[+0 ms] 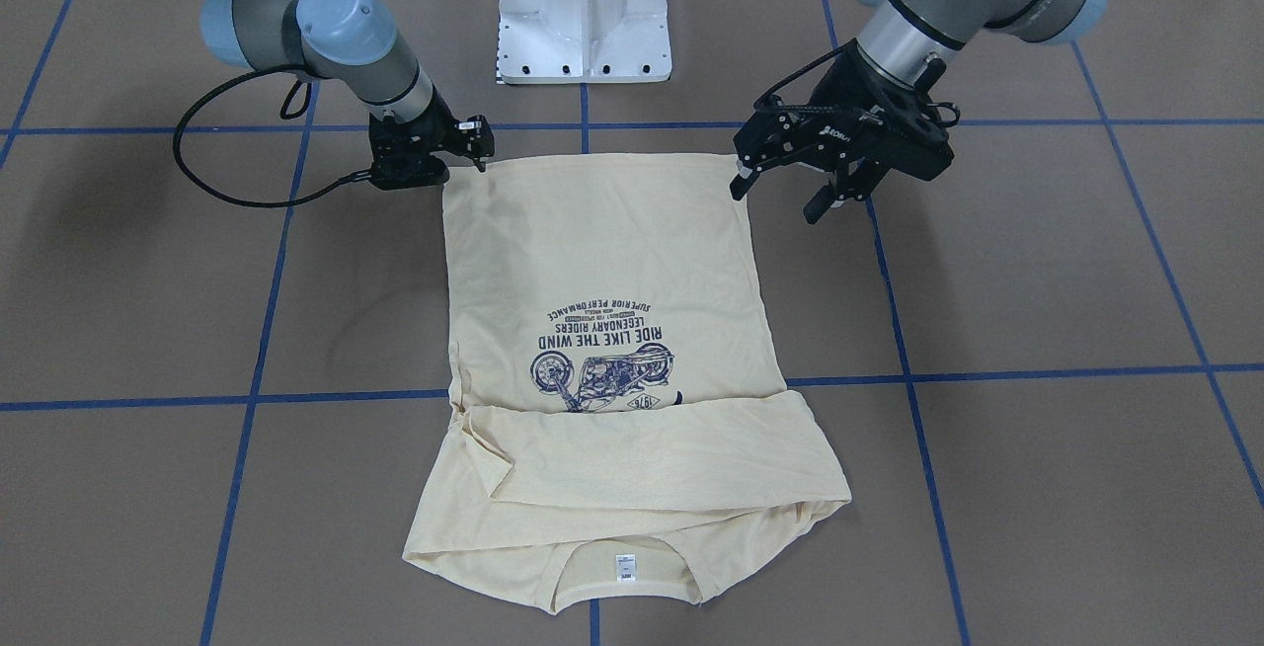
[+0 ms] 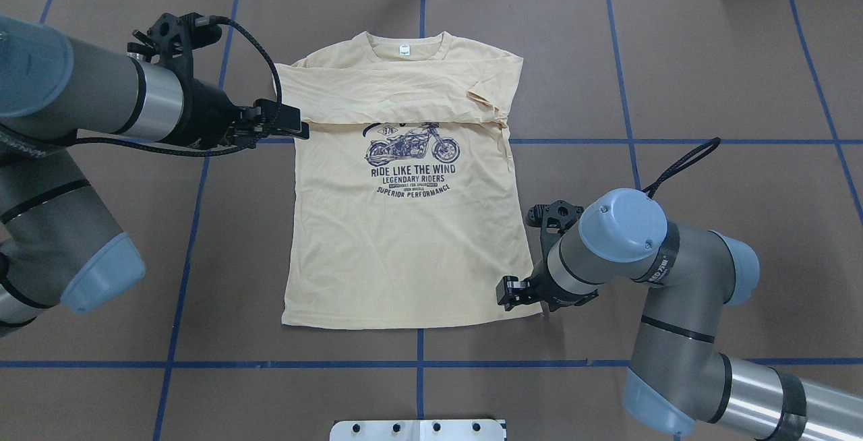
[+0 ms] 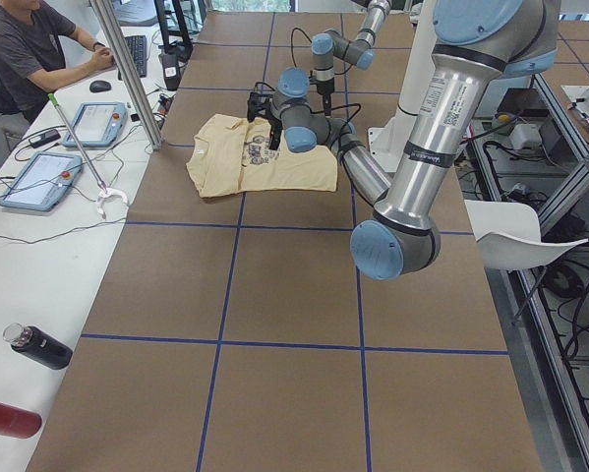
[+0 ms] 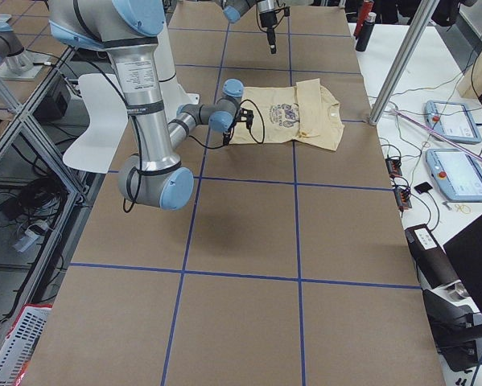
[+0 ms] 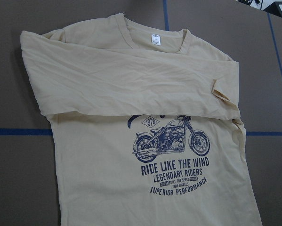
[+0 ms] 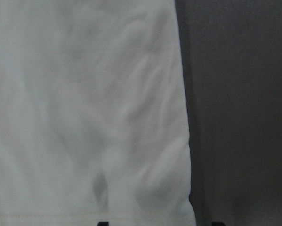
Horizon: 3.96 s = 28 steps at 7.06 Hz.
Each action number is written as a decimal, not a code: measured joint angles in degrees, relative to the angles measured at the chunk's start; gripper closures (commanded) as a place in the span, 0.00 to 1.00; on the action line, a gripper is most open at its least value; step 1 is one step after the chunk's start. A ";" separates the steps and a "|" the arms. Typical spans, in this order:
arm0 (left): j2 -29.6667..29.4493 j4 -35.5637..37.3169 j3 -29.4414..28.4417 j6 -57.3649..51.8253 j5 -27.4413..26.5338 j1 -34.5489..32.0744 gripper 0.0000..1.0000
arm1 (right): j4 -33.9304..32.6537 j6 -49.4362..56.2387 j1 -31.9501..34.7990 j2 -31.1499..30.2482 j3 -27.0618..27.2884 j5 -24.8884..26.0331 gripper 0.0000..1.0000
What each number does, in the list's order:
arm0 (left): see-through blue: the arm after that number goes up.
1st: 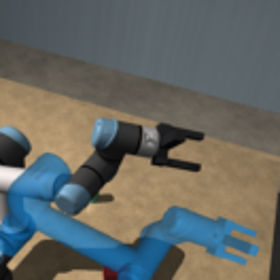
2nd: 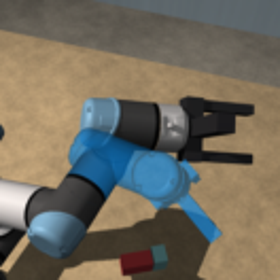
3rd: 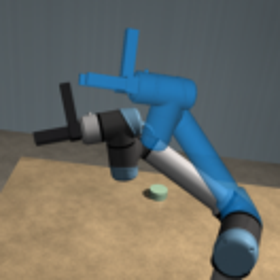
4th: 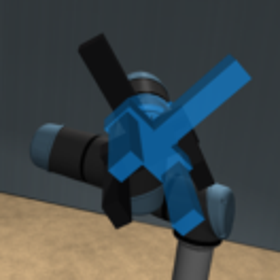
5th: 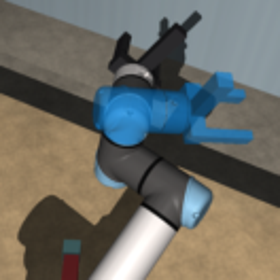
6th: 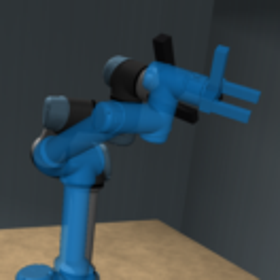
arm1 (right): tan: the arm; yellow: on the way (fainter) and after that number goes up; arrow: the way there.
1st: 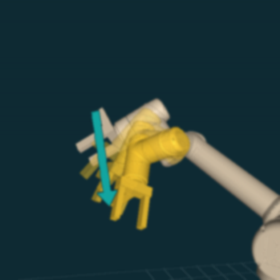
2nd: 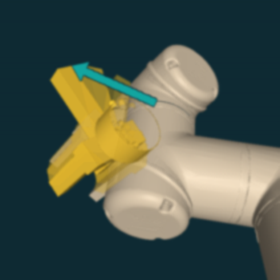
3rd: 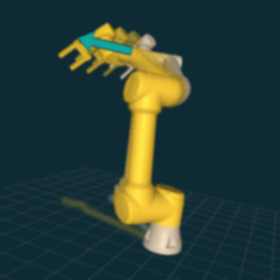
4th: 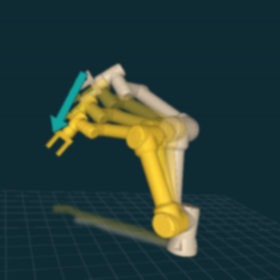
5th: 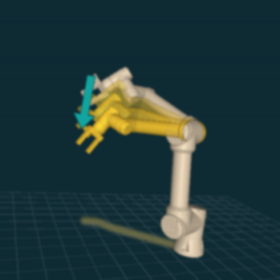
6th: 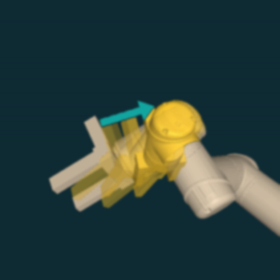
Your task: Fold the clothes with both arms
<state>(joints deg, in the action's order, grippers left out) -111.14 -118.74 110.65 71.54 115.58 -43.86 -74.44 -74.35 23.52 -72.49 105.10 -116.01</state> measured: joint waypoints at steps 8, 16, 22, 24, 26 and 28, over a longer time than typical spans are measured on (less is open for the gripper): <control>-0.04 0.00 0.00 0.00 0.00 -0.01 0.01 | -0.18 -0.51 -0.13 -0.30 -0.52 -0.55 0.37; -0.12 0.00 0.16 0.01 0.00 -0.14 0.01 | -0.46 -0.84 -0.02 -0.39 -0.31 -0.57 1.00; 4.67 0.27 3.38 2.88 -0.66 1.38 0.01 | -0.01 -2.23 0.49 0.00 2.55 -0.38 1.00; 5.36 2.32 3.66 8.47 -8.70 10.28 0.01 | 0.07 -4.51 0.62 0.20 2.69 -0.08 1.00; 5.28 7.37 3.22 11.87 -16.07 18.58 0.01 | 0.09 -4.99 1.33 0.36 2.74 -0.07 1.00; 5.64 9.31 2.04 12.50 -18.84 22.40 0.02 | 0.09 -5.30 2.28 0.69 2.72 -0.30 1.00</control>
<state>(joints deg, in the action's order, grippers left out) -105.51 -109.43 112.70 84.04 96.74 -21.46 -74.36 -79.65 25.80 -71.80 107.82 -116.31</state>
